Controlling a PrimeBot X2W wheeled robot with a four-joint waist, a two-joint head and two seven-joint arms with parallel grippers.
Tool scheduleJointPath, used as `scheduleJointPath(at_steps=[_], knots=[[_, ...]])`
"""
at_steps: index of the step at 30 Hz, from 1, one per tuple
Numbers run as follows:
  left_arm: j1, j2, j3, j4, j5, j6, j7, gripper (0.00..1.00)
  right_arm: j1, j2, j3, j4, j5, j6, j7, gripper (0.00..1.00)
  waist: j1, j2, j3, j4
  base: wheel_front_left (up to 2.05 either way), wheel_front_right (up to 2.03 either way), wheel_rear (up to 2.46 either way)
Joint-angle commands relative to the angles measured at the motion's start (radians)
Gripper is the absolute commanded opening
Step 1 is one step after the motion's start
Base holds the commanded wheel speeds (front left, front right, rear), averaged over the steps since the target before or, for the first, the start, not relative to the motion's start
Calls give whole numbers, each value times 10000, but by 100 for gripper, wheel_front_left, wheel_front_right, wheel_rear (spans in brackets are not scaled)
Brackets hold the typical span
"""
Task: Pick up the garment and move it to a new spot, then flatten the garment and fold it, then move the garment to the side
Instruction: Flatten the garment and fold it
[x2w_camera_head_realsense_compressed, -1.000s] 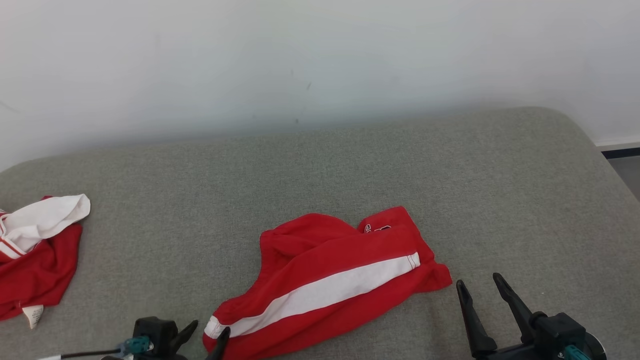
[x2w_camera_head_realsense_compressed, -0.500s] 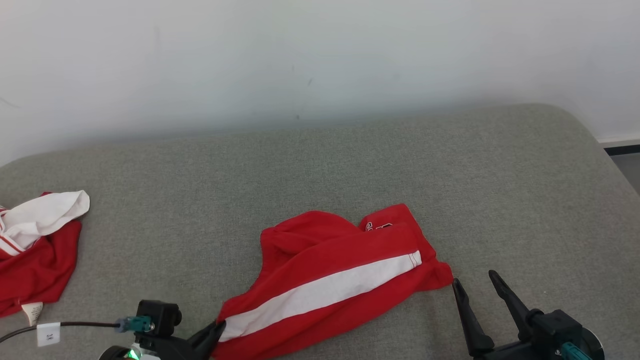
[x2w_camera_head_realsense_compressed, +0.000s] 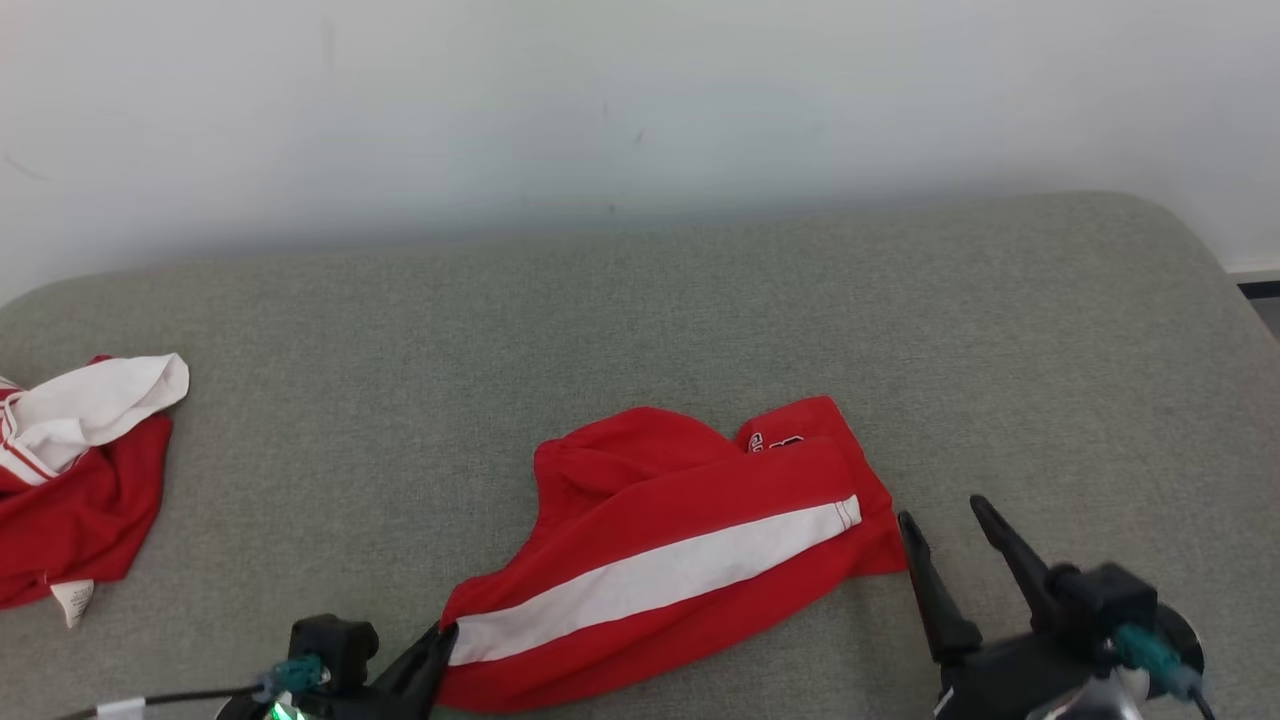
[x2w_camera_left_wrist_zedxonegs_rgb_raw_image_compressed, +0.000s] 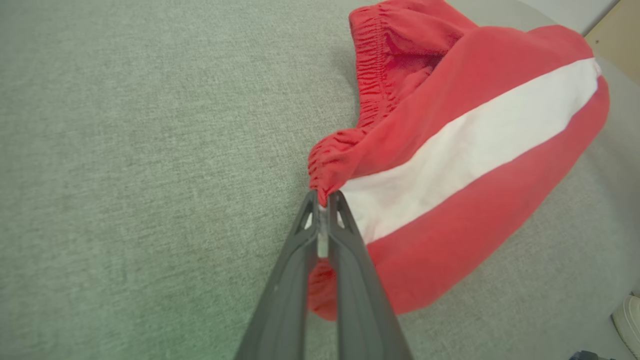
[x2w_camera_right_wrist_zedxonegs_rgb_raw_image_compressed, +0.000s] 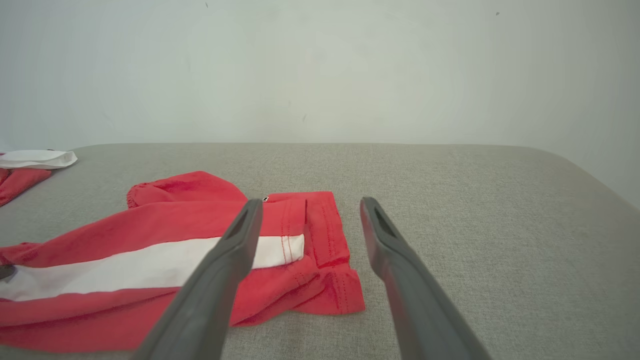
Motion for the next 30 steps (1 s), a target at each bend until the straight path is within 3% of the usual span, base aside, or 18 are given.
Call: scheduleJointPath(at_steps=[1, 4, 8, 17, 30], knots=[[189, -116, 30, 63, 155, 206, -198, 0, -292, -108, -15, 53, 107, -26, 273, 100, 0, -1, 127, 100, 0, 0, 0], [248, -354, 47, 36, 297, 505, -529, 0, -849, -251, 28, 295, 218, -26, 1181, 100, 0, -1, 224, 241, 0, 0, 0], [186, -589, 6, 65, 424, 528, -702, 0, -1524, -451, 128, 926, 443, -26, 2709, 100, 0, -1, 291, 442, 0, 0, 0], [-123, -817, 8, 273, 587, 431, -839, 0, -2458, -981, 1114, 2055, 1497, -25, 4256, 100, 0, -1, 436, 689, 0, 0, 0], [-239, -794, 76, 460, 565, 291, -902, 0, -3109, -1557, 2612, 2589, 2722, -25, 4300, 100, 0, -1, 600, 782, 0, 0, 0]])
